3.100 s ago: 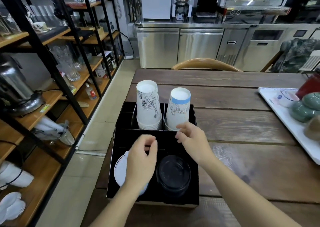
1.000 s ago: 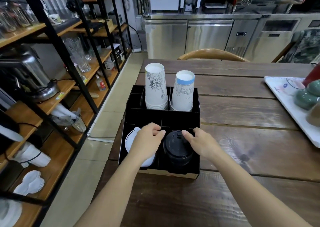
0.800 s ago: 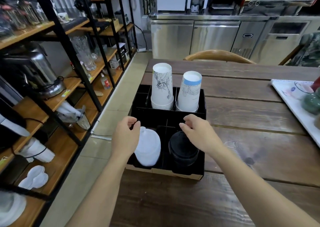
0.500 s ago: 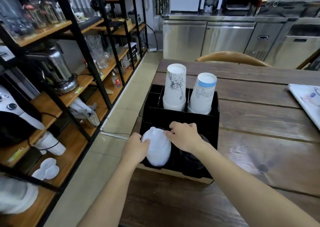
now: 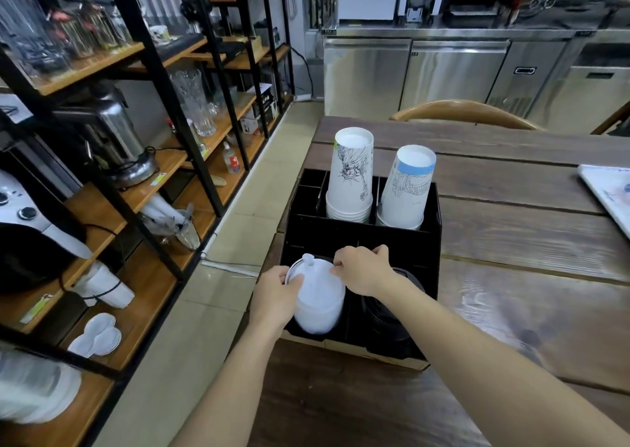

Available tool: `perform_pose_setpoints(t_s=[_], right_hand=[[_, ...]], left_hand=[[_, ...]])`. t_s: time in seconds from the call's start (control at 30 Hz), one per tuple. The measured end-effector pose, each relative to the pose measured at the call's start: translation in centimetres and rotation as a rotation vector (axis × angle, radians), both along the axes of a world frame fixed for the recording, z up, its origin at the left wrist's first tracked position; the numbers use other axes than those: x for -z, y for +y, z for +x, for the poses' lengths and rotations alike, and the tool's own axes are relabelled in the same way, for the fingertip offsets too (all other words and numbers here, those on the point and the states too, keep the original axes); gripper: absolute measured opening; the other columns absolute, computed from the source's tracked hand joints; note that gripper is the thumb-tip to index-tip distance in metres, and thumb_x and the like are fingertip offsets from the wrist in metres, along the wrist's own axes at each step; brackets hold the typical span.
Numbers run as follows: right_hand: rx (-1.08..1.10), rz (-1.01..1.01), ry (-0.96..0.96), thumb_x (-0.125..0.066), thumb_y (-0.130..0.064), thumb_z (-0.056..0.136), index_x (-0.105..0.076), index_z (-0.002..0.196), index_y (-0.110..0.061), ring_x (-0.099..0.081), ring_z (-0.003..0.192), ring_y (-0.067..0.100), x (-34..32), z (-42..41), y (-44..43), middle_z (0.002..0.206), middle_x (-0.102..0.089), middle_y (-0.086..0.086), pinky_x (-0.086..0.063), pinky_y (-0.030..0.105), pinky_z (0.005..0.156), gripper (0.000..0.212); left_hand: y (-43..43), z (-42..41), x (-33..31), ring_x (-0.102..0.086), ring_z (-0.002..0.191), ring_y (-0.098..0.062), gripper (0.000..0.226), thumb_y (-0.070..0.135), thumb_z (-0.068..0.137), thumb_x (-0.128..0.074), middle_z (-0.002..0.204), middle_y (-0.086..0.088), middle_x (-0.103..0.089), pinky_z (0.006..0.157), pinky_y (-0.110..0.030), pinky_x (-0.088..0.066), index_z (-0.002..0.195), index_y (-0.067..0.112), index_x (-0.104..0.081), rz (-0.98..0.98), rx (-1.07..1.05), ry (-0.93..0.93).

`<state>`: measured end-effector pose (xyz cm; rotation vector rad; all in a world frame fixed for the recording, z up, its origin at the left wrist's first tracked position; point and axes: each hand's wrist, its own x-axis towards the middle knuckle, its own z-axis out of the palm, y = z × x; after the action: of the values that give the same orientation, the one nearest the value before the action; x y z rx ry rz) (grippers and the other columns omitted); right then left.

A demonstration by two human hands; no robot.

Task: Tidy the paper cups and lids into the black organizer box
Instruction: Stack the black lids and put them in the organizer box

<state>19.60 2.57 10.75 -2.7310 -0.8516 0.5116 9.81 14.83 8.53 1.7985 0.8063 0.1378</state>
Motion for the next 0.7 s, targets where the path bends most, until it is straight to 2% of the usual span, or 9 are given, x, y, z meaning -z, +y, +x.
perform_pose_setpoints(t_s=[0.1, 0.2, 0.37, 0.47, 0.6, 0.7], right_hand=[[-0.002, -0.029, 0.001, -0.042, -0.025, 0.093, -0.040, 0.067, -0.017, -0.044, 0.083, 0.022, -0.2, 0.3, 0.2, 0.084, -0.052, 0.000, -0.025, 0.041, 0.091, 0.026], [0.001, -0.009, 0.061, -0.043, -0.026, 0.093, -0.044, 0.070, -0.017, -0.046, 0.084, 0.022, -0.3, 0.6, 0.4, 0.082, -0.053, -0.002, -0.025, 0.044, 0.095, 0.024], [-0.021, -0.034, 0.120, -0.036, -0.027, 0.094, -0.035, 0.060, -0.021, -0.045, 0.084, 0.023, -0.5, 0.7, 0.7, 0.081, -0.052, -0.001, -0.023, 0.048, 0.100, 0.035], [-0.013, -0.052, 0.118, -0.035, -0.025, 0.094, -0.032, 0.060, -0.018, -0.043, 0.080, 0.025, -0.6, 0.8, 0.8, 0.065, -0.044, -0.003, -0.022, 0.049, 0.102, 0.036], [-0.009, -0.068, 0.090, -0.035, -0.020, 0.093, -0.031, 0.059, -0.018, -0.042, 0.079, 0.025, -0.4, 0.6, 0.9, 0.062, -0.040, -0.004, -0.024, 0.047, 0.099, 0.035], [-0.015, -0.045, 0.083, -0.036, -0.024, 0.095, -0.031, 0.059, -0.018, -0.043, 0.077, 0.025, -0.2, 0.7, 0.8, 0.061, -0.040, -0.005, -0.024, 0.046, 0.097, 0.037]], left_hand=[[-0.1, 0.4, 0.4, -0.051, 0.081, -0.022, 0.019, 0.017, 0.087, -0.056, 0.085, -0.008, -0.057, 0.078, -0.040, -0.045, 0.070, 0.022, -0.051, -0.014, -0.033, -0.031], [-0.1, 1.0, 0.6, -0.048, 0.078, -0.021, 0.010, 0.017, 0.087, -0.056, 0.084, -0.008, -0.056, 0.073, -0.035, -0.039, 0.078, 0.015, -0.055, -0.053, -0.101, -0.038], [-0.3, 1.6, 0.8, -0.052, 0.076, -0.022, 0.017, 0.017, 0.085, -0.062, 0.080, -0.006, -0.061, 0.071, -0.032, -0.041, 0.068, 0.018, -0.058, -0.097, -0.174, -0.049], [-0.3, 2.1, 0.6, -0.056, 0.082, -0.019, 0.012, 0.018, 0.086, -0.062, 0.080, 0.003, -0.062, 0.073, -0.029, -0.043, 0.075, 0.023, -0.060, -0.073, -0.116, -0.057], [0.2, 2.9, 0.4, -0.042, 0.079, -0.020, 0.031, 0.017, 0.088, -0.058, 0.083, -0.003, -0.050, 0.076, -0.032, -0.034, 0.063, 0.028, -0.044, -0.039, -0.008, 0.001], [0.2, 2.7, 0.9, -0.048, 0.082, -0.023, 0.013, 0.023, 0.091, -0.053, 0.087, -0.002, -0.056, 0.076, -0.033, -0.038, 0.079, 0.021, -0.056, -0.030, 0.010, 0.041]])
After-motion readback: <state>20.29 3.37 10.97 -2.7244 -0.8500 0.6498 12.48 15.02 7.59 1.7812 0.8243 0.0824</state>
